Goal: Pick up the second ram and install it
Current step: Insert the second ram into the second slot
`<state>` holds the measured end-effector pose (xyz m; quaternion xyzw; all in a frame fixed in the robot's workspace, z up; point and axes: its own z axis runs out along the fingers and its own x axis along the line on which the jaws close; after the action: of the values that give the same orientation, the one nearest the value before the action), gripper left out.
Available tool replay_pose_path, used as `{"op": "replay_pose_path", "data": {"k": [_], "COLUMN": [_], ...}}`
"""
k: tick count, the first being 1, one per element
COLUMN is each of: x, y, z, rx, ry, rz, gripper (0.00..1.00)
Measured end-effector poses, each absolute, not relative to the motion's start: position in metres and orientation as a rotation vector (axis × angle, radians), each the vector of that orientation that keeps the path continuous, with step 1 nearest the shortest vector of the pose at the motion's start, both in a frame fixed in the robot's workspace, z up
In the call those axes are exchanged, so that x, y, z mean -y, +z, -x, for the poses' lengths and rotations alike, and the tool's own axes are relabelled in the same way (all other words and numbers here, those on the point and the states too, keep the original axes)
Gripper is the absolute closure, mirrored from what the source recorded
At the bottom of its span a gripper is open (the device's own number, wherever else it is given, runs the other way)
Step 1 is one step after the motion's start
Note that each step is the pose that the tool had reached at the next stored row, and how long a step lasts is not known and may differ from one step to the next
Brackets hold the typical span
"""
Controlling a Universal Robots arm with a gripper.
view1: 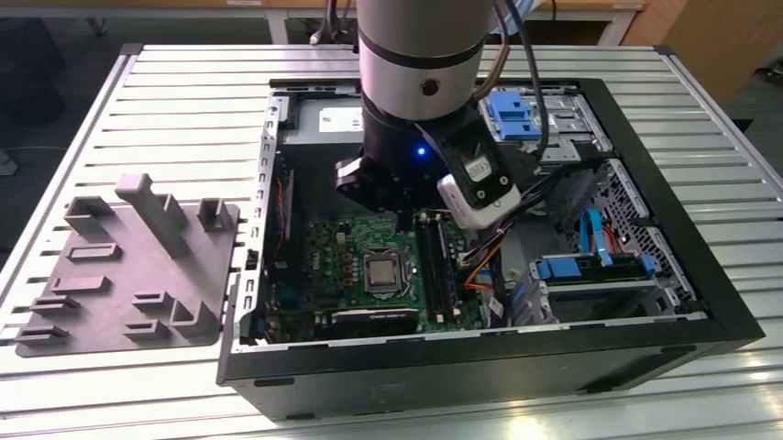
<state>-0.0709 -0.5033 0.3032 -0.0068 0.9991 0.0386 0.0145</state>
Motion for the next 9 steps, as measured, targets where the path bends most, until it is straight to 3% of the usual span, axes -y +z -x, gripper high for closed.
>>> {"op": "replay_pose_path", "data": {"k": [9], "x": [0.5033], "y": [0.3006], "z": [0.0668], "rx": [-3.11], "ry": [0.12], "rz": [0.017], "gripper": [0.89]}}
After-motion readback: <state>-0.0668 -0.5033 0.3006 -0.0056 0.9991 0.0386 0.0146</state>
